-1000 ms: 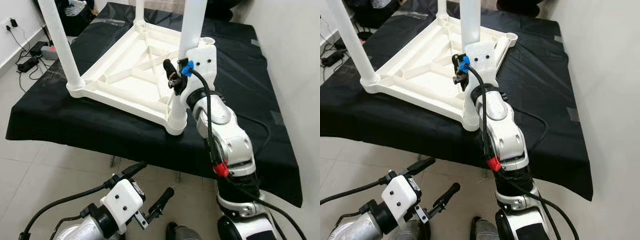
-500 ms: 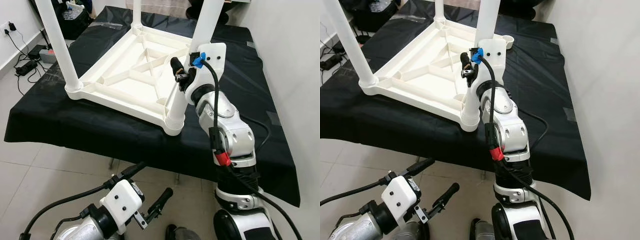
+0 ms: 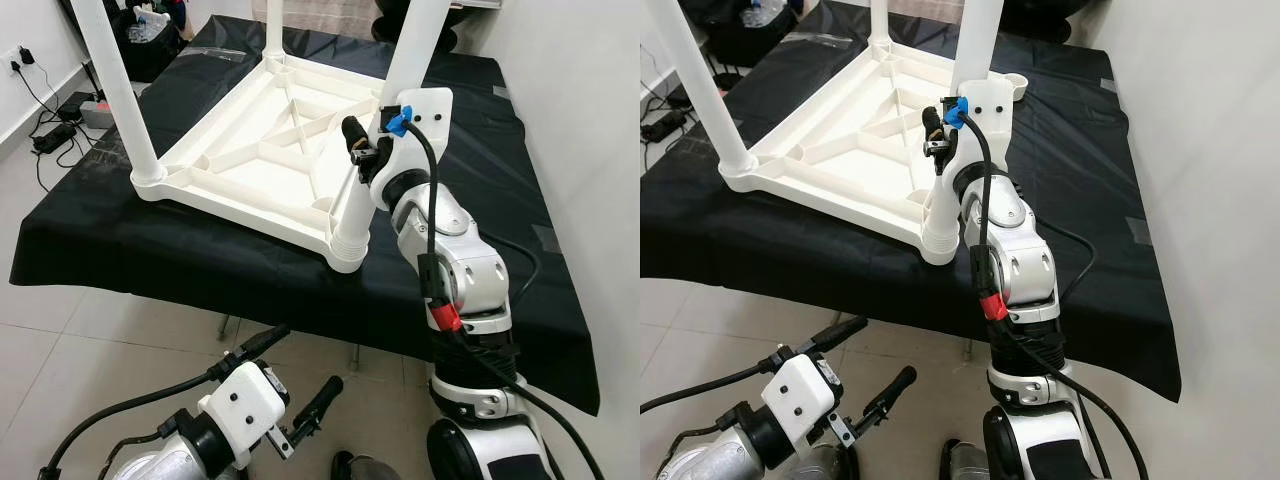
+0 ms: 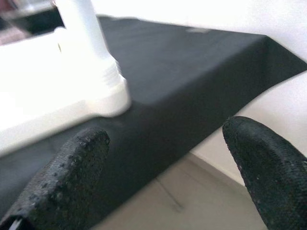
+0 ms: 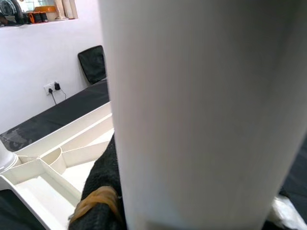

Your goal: Building children table

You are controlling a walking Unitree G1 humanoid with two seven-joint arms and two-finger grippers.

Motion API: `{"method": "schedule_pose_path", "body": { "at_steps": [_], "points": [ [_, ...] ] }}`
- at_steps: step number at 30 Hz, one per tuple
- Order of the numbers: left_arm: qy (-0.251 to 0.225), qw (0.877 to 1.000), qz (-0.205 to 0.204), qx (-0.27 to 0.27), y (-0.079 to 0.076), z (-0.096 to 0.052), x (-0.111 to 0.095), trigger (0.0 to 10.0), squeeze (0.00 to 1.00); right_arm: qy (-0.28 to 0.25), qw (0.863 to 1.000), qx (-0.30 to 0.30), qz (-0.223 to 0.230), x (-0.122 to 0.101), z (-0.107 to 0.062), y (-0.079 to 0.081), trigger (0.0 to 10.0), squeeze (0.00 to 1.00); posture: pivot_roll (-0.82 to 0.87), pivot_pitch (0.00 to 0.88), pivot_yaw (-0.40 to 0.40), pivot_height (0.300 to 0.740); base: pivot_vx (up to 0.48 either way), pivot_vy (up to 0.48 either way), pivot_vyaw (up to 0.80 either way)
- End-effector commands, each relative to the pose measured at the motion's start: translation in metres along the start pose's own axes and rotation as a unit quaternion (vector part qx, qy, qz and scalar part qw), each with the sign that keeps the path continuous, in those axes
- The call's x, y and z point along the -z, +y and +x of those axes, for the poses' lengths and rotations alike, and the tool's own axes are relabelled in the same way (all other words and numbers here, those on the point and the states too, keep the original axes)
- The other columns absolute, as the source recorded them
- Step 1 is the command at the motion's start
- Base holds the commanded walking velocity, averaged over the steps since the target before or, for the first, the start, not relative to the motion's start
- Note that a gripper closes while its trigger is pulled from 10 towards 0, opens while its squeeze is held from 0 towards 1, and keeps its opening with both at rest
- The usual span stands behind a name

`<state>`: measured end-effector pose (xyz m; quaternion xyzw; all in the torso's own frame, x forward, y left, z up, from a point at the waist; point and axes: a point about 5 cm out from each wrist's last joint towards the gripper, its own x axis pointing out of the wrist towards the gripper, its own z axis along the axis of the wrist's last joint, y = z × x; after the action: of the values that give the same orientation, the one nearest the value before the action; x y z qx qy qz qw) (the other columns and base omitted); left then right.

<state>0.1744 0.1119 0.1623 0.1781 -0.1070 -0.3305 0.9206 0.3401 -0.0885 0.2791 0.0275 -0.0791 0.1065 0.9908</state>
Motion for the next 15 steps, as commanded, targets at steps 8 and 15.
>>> {"method": "schedule_pose_path", "body": {
  "at_steps": [8,15],
  "points": [
    [-0.128,0.985,0.058,-0.098,0.073,0.043,-0.059,10.0,0.00,0.062,0.998,0.015,0.008,0.027,-0.001,-0.005,10.0,0.00,-0.01,0.162,-0.087,0.740,0.000,0.000,0.00],
    [-0.271,0.953,0.079,-0.109,0.124,0.070,-0.141,10.0,0.00,0.060,0.998,0.013,0.011,0.026,-0.001,-0.003,10.0,0.00,-0.01,0.150,-0.079,0.740,0.000,0.000,0.00]
  ]
}}
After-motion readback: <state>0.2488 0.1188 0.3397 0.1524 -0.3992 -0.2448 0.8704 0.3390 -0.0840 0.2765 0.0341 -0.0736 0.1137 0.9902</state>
